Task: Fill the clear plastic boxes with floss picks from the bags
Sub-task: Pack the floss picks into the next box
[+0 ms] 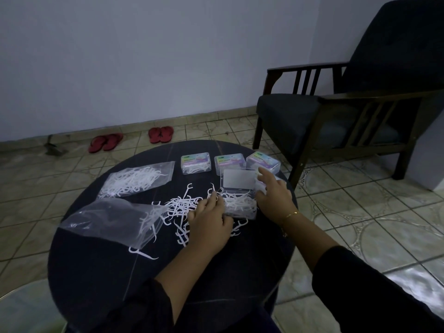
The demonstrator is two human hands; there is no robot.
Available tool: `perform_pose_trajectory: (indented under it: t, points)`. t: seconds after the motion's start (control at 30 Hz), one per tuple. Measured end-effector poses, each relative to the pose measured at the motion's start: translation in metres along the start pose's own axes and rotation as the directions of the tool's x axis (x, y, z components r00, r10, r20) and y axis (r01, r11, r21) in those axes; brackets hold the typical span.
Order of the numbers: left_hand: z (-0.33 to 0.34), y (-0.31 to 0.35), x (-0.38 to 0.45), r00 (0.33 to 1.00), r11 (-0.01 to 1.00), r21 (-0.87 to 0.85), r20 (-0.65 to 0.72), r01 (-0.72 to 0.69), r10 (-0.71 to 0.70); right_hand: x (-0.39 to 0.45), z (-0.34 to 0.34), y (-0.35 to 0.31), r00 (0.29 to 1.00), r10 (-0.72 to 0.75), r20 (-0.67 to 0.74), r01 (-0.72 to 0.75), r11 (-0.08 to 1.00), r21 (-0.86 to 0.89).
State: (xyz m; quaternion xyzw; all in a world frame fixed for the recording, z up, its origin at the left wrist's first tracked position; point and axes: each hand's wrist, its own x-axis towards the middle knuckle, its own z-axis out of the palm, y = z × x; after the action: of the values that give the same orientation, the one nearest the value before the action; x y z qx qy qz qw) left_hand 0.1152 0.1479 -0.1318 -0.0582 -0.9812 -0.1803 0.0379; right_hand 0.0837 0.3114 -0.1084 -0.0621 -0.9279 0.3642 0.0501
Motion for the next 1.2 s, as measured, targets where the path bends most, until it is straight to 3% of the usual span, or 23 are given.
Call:
perform_pose_trajectory:
  t: [0.33,0.53,0.67,0.8,0.93,1.07,1.2]
  points:
    - [-0.002,-0.001,-0.002,0.999,0.993,-0.119,-0.034,0.015,-0.019,-0.005,-0.005,0.0,0.998,-0.056,-0.031,0.057,0.998,0.008]
    - [-0.003,-0.002,-0.002,0.996,0.998,-0.013,-0.067,-0.061,0.061,-0.002,0.001,0.003,0.999,-0.033,-0.029,0.034,0.999,0.013]
    - [-0.003,-0.008,0.0,0.997,0.998,0.059,-0.074,0.012,-0.008,-0.004,0.002,0.005,1.0,-0.008,-0.005,0.008,1.0,0.002]
    - [0.0,-0.007,-0.009,0.998,0.988,0.156,-0.061,-0.004,0.014,-0.004,0.0,0.003,0.999,-0.047,-0.015,0.048,0.998,0.029]
    - [0.005,-0.003,-0.015,0.998,0.981,0.192,-0.051,-0.014,0.024,0.0,0.003,0.001,1.0,-0.019,-0.008,0.02,0.991,0.132]
    - [0.006,0.001,-0.014,0.999,0.973,0.228,-0.026,-0.028,0.034,0.01,0.008,0.005,0.996,0.002,0.089,-0.025,0.967,0.255]
    - [0.005,0.002,-0.01,1.0,0.975,0.222,-0.017,-0.012,0.016,0.013,0.006,0.009,0.999,-0.024,0.04,0.012,0.963,0.268]
